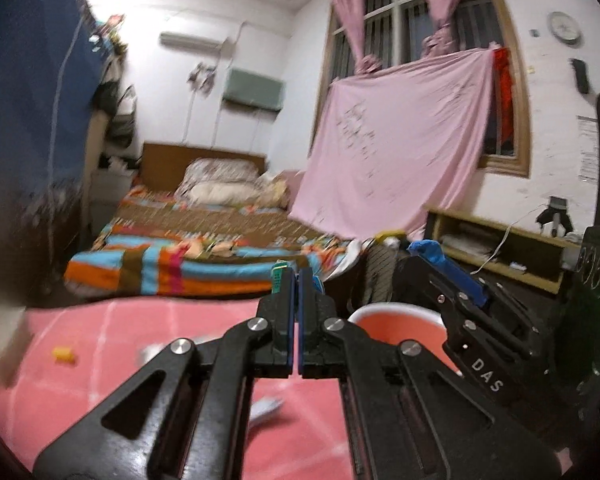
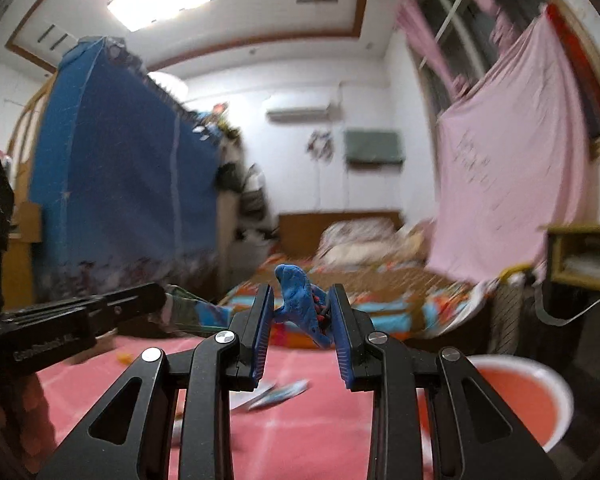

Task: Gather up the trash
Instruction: 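Carry the green wrapper and blue glove in both grippers over the bucket, then open both grippers to drop the wrapper and glove into the bucket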

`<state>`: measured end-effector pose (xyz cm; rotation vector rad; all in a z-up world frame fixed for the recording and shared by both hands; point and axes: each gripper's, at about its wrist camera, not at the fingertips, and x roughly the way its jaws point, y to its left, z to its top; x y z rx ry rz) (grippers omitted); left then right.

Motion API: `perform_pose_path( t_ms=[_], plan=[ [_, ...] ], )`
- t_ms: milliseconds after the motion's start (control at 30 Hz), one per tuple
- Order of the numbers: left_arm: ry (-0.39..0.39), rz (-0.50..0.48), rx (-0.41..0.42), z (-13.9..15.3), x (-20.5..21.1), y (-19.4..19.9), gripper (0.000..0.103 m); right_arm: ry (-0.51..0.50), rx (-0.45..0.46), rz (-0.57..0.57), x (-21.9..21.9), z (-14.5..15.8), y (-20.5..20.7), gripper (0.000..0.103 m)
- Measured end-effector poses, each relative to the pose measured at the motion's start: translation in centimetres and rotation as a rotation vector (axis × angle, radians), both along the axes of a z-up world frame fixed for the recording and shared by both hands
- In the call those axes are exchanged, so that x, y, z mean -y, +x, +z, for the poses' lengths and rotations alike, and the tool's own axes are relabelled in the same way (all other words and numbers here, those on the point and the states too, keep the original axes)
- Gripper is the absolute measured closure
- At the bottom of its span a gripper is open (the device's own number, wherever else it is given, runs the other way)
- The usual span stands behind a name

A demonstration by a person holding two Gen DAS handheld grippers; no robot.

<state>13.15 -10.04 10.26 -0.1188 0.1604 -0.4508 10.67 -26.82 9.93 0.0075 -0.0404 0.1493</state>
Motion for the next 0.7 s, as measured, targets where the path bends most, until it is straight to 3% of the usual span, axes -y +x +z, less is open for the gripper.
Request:
perform_pose_path(
  t_ms=[133,300,533,700],
  plan=[
    [-0.01,-0.069,0.066,1.1,2.8,0.8,0.103,0.019,0.029,-0.09,3.2,0.6,0.7,0.077],
    [-0.003,-0.164,0.066,1.4,6.7,3.0,0.103,0.051,-0.003,-0.186,6.9,-0.3,2.0,0.077],
    [-0.02,-0.293,-0.103,-0.2,11.6,7.2,0.103,0.179,-0.129,-0.303,11.3,-2.8,3.6,0.076],
    [-0.018,-0.318,-0.237,-2.2,14.8,9.9,0.103,0.23,-0.229,-0.352,13.5,-4.5,5.1,0.076]
  ],
)
